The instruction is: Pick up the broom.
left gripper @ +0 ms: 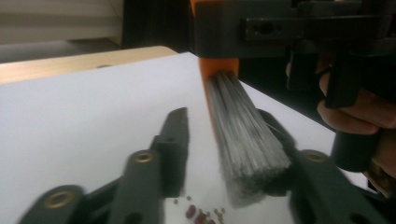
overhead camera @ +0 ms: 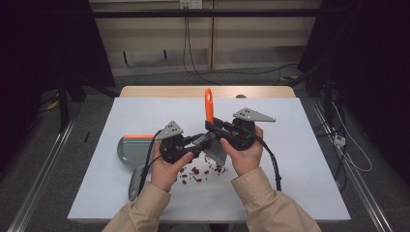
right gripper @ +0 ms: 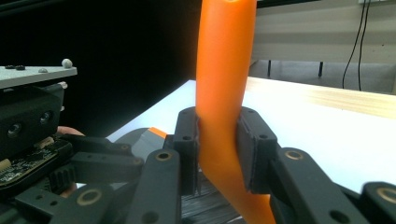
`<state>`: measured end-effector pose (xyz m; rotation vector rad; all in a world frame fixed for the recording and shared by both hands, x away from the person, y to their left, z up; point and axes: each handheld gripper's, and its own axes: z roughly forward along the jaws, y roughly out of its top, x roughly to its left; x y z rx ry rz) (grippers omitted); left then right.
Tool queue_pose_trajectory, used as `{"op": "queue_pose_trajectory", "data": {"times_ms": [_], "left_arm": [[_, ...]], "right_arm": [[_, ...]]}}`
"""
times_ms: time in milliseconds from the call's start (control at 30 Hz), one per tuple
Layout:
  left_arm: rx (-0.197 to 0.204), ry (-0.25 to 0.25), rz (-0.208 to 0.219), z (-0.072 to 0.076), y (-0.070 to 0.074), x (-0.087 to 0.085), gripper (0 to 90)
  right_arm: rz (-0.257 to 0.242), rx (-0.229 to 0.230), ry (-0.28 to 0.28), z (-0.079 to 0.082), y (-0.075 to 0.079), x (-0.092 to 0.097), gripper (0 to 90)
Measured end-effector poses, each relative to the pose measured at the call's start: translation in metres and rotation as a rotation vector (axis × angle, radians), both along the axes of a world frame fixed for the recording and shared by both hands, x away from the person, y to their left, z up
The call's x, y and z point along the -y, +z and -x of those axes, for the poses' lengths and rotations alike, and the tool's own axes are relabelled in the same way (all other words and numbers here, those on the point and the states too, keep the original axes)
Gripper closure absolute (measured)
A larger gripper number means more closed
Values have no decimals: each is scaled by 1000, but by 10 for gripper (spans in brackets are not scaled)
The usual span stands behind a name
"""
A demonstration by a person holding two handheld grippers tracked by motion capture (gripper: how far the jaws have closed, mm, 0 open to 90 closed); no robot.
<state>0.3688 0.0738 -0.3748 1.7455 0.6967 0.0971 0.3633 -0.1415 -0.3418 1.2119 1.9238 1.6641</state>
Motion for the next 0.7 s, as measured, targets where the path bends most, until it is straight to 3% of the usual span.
{"op": "queue_pose_trajectory", "data": {"times_ms": [67, 167, 500, 533, 600, 700], "left_arm": [[-2, -17, 11, 0, 0, 0, 764], [1, -8, 14, 1, 0, -1, 819], [-2, -33, 15, 0, 1, -4, 847], [-2, -31, 16, 0, 1, -5, 847], [-3, -28, 25, 0, 2, -6, 847], [-2, -32, 32, 0, 4, -9, 847]], "right_arm": [[1, 3, -2, 0, 0, 1, 719], [-19, 4, 11, 0, -1, 4, 720], [-45, 5, 89, -1, -2, 13, 700], [-49, 1, 96, -2, -3, 14, 683], [-58, -5, 107, -3, -5, 16, 557], [-49, 26, 115, -4, -10, 21, 430]]}}
